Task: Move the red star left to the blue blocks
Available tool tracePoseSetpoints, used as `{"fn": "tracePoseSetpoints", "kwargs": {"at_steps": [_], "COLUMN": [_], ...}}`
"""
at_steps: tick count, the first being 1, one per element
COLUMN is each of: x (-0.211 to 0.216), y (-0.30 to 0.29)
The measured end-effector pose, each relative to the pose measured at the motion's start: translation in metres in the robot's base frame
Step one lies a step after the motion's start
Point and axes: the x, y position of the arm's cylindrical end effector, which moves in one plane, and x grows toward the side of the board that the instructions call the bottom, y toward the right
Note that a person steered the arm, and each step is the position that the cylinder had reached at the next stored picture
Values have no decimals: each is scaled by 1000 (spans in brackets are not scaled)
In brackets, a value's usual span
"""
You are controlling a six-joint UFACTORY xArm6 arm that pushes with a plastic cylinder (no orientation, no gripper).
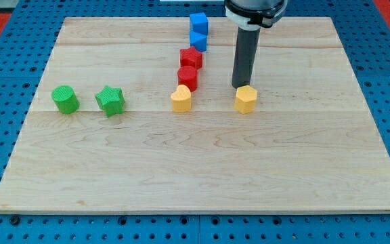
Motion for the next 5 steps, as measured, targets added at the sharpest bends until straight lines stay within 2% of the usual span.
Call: {"fn": "tracePoseSetpoints", "kwargs": {"at_steps": [3,4,5], "x": [37,-1,-44], "y": [0,5,-17]}}
